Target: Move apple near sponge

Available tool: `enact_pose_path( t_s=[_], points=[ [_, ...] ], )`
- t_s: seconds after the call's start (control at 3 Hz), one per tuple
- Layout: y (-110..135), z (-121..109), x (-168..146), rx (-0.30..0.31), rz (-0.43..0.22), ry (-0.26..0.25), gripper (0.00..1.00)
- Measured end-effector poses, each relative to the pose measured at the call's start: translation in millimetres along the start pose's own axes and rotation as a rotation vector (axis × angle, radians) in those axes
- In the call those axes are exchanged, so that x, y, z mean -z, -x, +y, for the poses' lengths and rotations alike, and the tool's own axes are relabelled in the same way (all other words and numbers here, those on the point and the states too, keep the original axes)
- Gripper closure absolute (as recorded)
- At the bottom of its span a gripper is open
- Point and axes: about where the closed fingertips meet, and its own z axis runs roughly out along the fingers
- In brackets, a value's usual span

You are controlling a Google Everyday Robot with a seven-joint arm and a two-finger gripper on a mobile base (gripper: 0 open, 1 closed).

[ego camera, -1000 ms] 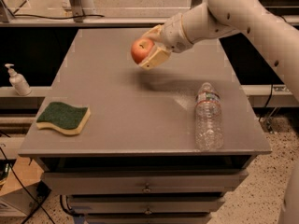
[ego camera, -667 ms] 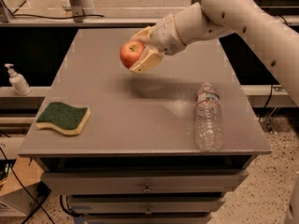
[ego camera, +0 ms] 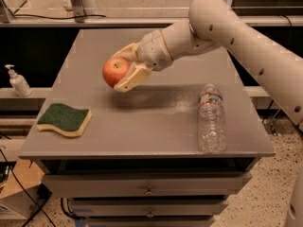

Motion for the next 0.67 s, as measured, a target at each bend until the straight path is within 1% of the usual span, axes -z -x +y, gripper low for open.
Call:
enact_pose_path(
  t_s=[0.33, 0.67],
  points=[
    [-3.8, 20.5, -18.6, -0.043, -0.021, 0.083, 0.81],
    [-10.2, 35.6, -31.8, -0.078, -0.01, 0.138, 0.58]
  ],
)
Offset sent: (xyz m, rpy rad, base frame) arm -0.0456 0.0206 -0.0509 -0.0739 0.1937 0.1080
